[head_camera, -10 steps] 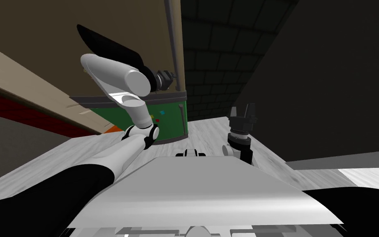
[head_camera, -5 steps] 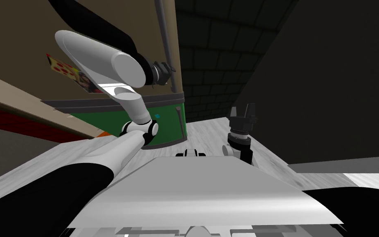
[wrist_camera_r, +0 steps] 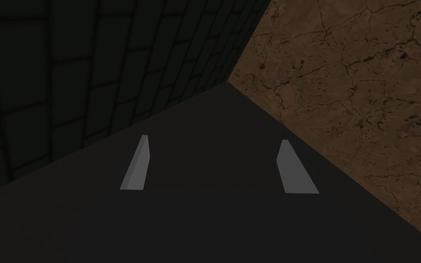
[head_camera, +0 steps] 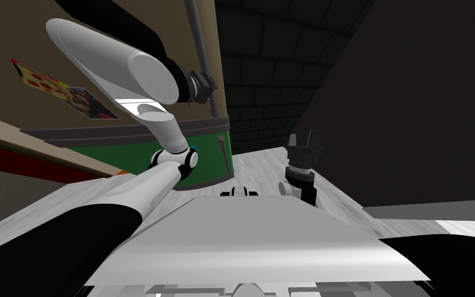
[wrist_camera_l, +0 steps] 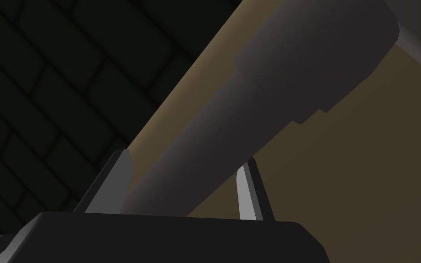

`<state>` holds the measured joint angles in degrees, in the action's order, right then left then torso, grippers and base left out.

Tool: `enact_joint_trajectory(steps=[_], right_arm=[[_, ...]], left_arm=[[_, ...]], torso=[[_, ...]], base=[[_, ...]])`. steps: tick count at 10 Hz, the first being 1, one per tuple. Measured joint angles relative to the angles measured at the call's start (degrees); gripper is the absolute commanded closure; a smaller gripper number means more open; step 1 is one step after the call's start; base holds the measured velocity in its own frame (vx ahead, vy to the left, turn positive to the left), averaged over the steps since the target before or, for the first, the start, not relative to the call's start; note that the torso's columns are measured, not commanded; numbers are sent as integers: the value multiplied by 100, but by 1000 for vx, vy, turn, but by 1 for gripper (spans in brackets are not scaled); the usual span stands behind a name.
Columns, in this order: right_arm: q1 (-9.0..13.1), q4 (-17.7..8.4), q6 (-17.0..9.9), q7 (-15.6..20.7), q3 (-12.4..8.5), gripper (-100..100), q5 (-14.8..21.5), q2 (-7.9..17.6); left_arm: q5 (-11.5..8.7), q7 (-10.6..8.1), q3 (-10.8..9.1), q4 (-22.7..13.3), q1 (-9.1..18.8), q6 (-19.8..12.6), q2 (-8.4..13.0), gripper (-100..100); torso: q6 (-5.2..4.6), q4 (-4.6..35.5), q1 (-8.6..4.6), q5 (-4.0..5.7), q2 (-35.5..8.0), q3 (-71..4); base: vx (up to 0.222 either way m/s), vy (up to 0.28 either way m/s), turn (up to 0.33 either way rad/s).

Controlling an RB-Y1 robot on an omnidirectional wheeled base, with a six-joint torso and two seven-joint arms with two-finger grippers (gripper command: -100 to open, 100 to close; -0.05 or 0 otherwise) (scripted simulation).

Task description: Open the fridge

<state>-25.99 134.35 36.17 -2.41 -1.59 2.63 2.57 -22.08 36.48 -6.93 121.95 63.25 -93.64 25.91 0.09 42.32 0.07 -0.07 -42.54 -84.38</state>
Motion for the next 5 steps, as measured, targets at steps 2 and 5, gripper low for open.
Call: enact_joint_trajectory(steps=[2,5], right_arm=[[3,-1,-1,0,-1,0,0,2],[5,-2,-2,0,-1,0,0,2]], left_arm=[[-161,4,-22,138,85,-112,-89,100],[-557,-78,-44,462,183,-409,-354,100]], torso=[[-20,0,33,-16,-29,19],[8,12,26,-15,5,-10]], base=[[-302,196,-86],[-386,189,-66]])
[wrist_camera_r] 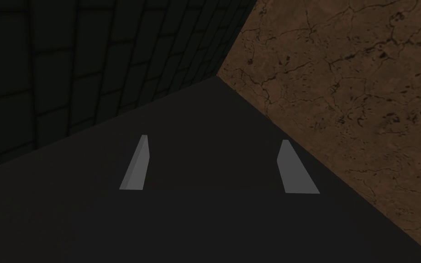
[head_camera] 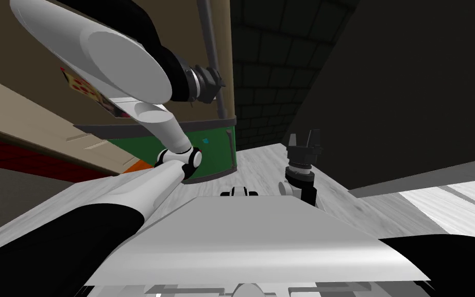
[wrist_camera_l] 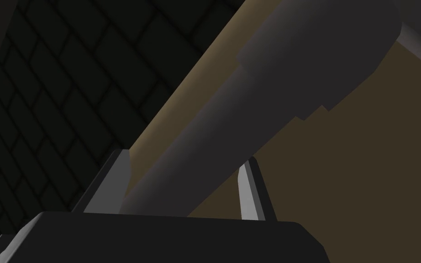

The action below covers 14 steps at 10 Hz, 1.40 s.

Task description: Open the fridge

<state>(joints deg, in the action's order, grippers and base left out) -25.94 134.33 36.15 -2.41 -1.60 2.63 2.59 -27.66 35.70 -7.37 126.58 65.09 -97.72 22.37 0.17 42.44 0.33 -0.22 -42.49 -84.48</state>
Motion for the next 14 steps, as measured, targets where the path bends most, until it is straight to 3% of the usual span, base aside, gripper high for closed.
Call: enact_joint_trajectory(steps=[4,6,14], right_arm=[[-1,1,0,0,0,0,0,0],[-4,1,1,0,0,0,0,-1],[-3,1,1,0,-1,0,0,1]], left_arm=[[-486,-95,-56,350,188,-358,-321,100],[-629,-110,-38,430,223,-476,-423,100],[-1335,-106,-70,499,332,-352,-849,100]], torso=[[-5,3,-9,9,6,-7],[-2,-1,-43,18,54,-40],[0,-30,39,-14,33,-17]], base=[[-329,205,-58],[-149,106,-30],[-208,215,-43]])
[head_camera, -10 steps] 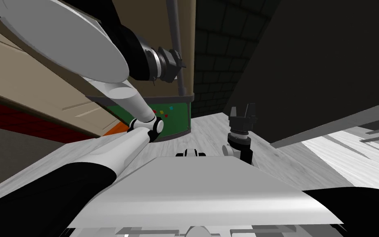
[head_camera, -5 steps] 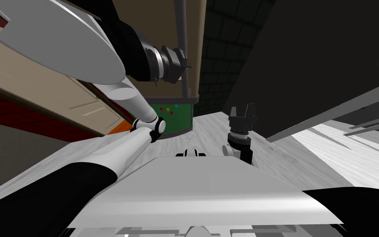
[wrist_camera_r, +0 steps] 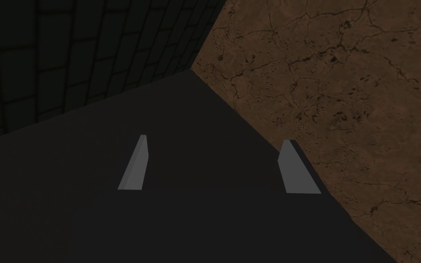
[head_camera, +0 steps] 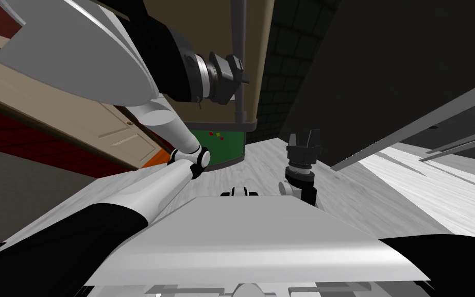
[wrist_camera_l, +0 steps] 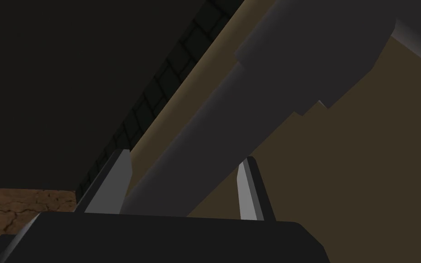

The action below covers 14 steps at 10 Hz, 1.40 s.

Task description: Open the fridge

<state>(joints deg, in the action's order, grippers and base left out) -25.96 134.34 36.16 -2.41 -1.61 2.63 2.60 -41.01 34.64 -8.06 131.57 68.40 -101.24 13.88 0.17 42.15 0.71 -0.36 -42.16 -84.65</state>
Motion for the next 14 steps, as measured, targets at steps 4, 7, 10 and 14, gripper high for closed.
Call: enact_joint_trajectory(steps=[4,7,10,14], right_arm=[[0,0,0,0,0,0,0,0],[-2,1,1,0,1,0,0,-1],[-1,0,0,0,0,0,0,0],[-2,0,0,0,0,0,0,0]], left_arm=[[-399,9,-30,39,34,58,-224,100],[-605,38,-30,56,56,60,-340,100],[-887,43,-92,94,98,98,-501,100],[-1174,29,-126,123,146,77,-670,100]], torso=[[-3,-2,-19,7,13,-14],[-21,-2,-82,39,35,-29],[-9,-9,-28,14,10,-2],[0,-15,-16,8,33,-28]], base=[[-233,237,-34],[-105,154,-40],[-118,234,-43],[-124,222,-36]])
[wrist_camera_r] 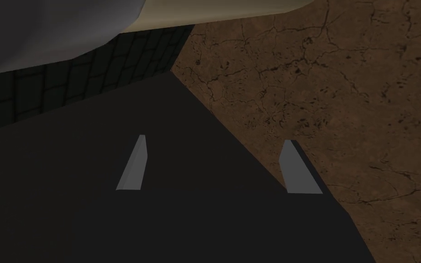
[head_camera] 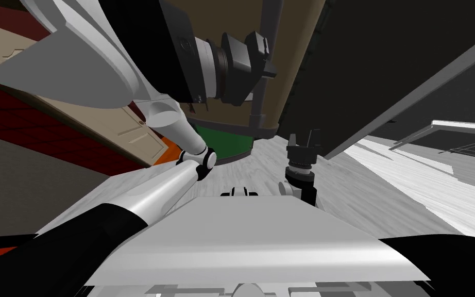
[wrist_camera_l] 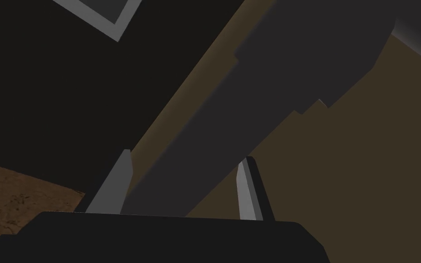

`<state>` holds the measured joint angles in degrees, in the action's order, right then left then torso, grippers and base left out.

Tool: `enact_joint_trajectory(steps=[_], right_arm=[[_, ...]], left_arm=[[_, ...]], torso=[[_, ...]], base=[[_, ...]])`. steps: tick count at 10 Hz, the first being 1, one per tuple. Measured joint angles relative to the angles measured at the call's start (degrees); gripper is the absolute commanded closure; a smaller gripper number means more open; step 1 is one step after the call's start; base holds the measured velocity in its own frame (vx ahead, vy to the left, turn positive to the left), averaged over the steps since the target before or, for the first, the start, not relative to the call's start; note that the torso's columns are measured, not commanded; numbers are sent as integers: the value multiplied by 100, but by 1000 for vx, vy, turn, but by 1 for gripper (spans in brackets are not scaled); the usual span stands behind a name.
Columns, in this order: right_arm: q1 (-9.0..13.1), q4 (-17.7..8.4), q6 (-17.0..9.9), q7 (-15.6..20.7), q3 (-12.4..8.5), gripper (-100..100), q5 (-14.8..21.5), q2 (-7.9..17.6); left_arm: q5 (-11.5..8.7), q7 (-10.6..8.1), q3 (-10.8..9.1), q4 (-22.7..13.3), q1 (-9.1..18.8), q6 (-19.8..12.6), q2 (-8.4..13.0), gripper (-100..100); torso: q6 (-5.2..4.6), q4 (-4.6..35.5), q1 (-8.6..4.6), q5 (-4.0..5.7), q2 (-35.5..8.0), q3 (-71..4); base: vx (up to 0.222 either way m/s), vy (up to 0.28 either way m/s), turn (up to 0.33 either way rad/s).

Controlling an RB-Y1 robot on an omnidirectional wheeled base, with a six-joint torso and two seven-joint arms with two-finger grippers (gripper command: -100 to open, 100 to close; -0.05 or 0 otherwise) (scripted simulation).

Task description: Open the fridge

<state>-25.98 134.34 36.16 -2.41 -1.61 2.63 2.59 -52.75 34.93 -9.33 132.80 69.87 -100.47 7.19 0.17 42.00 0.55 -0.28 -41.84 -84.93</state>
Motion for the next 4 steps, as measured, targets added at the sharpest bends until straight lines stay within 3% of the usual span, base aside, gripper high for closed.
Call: enact_joint_trajectory(steps=[4], right_arm=[[0,0,0,0,0,0,0,0]], left_arm=[[-320,-2,-53,34,30,9,-193,100]], torso=[[3,-3,-2,-1,10,-8]], base=[[-117,227,-36]])
